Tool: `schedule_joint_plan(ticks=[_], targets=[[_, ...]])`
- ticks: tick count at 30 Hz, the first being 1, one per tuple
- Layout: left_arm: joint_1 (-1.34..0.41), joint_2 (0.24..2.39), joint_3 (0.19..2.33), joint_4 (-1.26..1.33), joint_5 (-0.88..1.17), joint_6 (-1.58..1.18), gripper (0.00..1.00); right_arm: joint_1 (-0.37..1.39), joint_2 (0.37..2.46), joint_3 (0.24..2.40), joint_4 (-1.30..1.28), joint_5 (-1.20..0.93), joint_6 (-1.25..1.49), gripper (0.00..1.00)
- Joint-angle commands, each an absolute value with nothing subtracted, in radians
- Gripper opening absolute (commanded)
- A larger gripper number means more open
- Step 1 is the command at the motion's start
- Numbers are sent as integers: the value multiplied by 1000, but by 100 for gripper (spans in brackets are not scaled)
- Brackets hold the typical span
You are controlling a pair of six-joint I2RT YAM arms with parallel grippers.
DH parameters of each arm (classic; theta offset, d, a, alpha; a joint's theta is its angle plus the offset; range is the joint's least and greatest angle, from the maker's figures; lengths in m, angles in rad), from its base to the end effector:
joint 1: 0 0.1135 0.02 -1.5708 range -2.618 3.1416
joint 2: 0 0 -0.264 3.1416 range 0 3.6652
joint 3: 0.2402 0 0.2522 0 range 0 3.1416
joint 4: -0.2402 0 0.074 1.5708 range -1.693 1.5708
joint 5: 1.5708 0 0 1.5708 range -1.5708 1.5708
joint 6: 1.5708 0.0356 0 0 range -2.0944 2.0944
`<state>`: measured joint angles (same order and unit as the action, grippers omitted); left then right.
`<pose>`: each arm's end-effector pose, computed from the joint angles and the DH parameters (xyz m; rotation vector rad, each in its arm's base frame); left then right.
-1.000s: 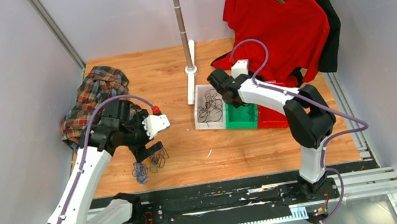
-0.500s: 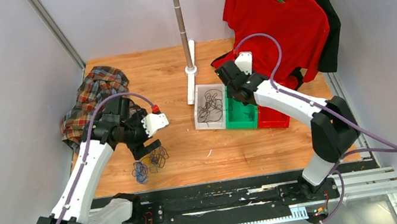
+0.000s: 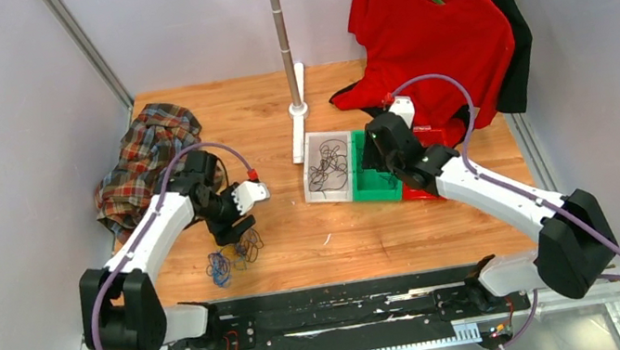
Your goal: Untangle the cables
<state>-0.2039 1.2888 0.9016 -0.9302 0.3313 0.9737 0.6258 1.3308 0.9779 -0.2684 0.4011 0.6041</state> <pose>0.2160 -0.0565 0.2259 1.5871 2.2703 -0.2967 0.2470 0.1613 0.2794 0.2001 2.1399 0.2789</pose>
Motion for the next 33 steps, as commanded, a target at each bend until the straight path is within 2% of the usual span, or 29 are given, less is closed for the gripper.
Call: schedule_joint_plan(ticks=[1,5,8,11,13,19,23,27,33], targets=[[-197,1368,900,-842,385,988,63,637,1285,914,-145,296,587,57],[-198,1438,908,-798,405,964,46,664,1292,899,-103,268,587,53],[-198,1459,923,-799,426,950,28,679,1295,899,-73,247,582,49],[-200,1422,946,-826,441,948,8,693,1288,900,-43,224,570,45],[-202,1376,977,-868,470,948,1,702,1284,902,-14,198,561,43],[-227,1234,1097,-985,562,902,1,762,1308,917,90,93,524,44],[-242,1165,1164,-1006,601,841,1,833,1327,939,186,-17,461,59],[-243,1120,1246,-1006,640,756,1,915,1324,957,270,-98,386,68],[-247,1074,1320,-1011,684,686,0,1024,1334,964,388,-108,253,70]])
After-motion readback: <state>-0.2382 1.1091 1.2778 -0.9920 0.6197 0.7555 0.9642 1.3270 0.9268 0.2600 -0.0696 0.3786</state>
